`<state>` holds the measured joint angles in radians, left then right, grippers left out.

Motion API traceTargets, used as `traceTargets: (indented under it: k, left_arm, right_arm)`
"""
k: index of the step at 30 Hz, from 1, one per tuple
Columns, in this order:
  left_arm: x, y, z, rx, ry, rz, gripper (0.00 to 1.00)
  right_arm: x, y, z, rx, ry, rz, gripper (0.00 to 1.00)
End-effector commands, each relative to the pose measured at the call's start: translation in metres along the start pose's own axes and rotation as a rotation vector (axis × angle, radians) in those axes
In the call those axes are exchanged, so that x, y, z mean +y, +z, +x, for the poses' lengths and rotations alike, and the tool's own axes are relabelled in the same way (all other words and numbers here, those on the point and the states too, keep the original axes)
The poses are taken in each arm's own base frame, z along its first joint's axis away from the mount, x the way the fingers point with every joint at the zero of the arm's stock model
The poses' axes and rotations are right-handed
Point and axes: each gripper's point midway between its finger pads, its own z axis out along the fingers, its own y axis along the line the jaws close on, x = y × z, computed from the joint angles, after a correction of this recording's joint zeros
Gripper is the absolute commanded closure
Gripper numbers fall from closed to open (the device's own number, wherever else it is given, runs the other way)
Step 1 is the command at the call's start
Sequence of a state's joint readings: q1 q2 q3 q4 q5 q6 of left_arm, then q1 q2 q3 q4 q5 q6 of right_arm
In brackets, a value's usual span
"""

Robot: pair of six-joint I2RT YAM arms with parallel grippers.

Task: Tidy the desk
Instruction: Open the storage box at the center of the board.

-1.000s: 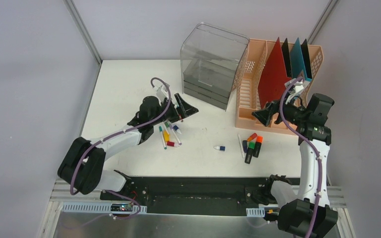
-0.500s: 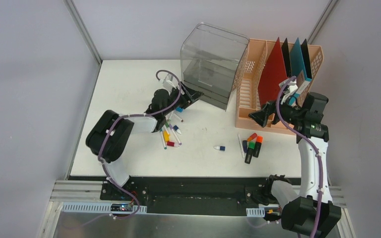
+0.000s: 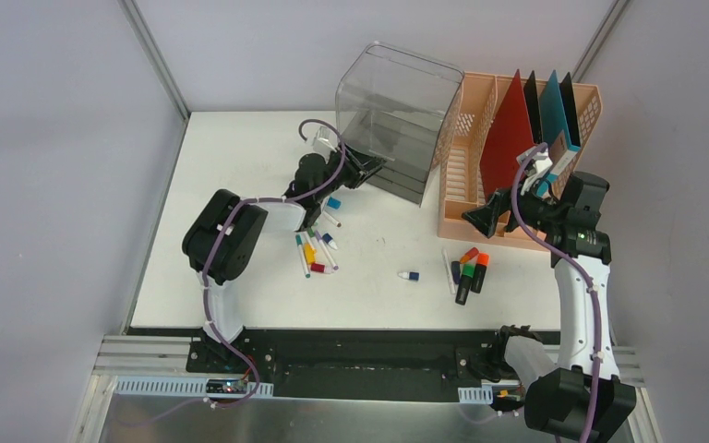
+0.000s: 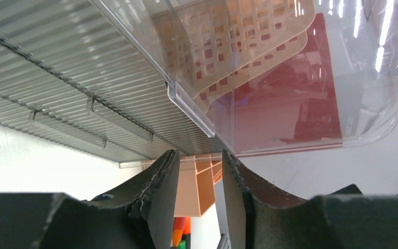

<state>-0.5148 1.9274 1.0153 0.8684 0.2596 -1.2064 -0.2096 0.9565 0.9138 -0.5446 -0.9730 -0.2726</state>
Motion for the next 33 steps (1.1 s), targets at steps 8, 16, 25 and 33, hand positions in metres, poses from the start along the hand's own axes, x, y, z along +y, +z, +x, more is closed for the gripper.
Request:
traceTargets:
  k: [8, 16, 25, 33]
  left_arm:
    - [-0.011, 0.021, -0.029, -0.094, -0.071, 0.011, 0.67]
    - [0.002, 0.026, -0.03, -0.109, -0.12, -0.028, 0.99]
    - [-0.022, -0.001, -0.029, -0.11, -0.079, 0.004, 1.0]
    - [-0.047, -0.032, -0.019, -0.108, -0.08, -0.017, 1.0]
  right_arm:
    - [0.005, -0.003, -0.014, -0.026, -0.081, -0.004, 0.01]
    - [0.006, -0.003, -0.014, -0.026, -0.084, -0.006, 0.01]
    - [0.008, -0.002, -0.014, -0.027, -0.079, -0.021, 0.01]
    - [0.015, 0.001, -0.014, -0.044, -0.051, -0.073, 0.01]
